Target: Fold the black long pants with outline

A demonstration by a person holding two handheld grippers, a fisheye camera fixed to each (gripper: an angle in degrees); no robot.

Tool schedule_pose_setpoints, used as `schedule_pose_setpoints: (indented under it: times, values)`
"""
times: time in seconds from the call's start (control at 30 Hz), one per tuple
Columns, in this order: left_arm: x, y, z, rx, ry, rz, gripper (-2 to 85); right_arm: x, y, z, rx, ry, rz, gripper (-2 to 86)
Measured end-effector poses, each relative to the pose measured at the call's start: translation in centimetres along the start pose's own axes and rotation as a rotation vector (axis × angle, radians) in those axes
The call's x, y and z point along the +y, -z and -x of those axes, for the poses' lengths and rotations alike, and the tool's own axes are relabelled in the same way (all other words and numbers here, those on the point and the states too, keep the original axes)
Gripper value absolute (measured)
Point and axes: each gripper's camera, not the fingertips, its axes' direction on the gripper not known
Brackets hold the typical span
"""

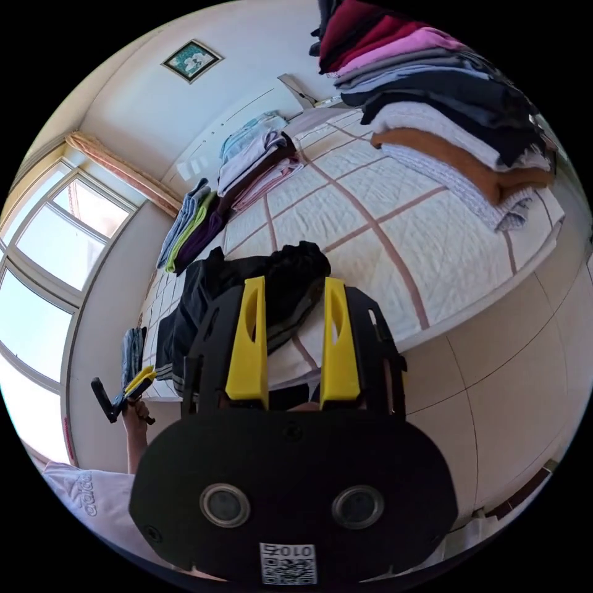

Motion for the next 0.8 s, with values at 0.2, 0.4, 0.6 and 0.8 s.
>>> schedule_pose_setpoints:
  times: [0.2, 0.4, 0.6, 0.8]
  values:
    - [-1.0, -1.6, -4.5, -0.015, -0.141, 0.034, 13.7, 1.0, 2.2, -3.2, -0.209, 0.018, 0.052, 12.2]
    - [-2.0, -2.7, -10.2, 0.023, -0.163, 0.006, 13.1, 5.8, -5.2, 3.5, -0.309, 0.249, 0.345, 12.9]
    - [-2.6, -1.2, -14.2, -0.074, -0.271, 0.018, 12.5, 6.4, -7.6, 6.9, -0.373, 0.359, 0.502, 5.1]
    - [-1.3, 0.3, -12.3, -0.037, -0.181, 0.037, 13.0, -2.5, 2.1, 7.2, -0.150, 0.529, 0.304, 4.6]
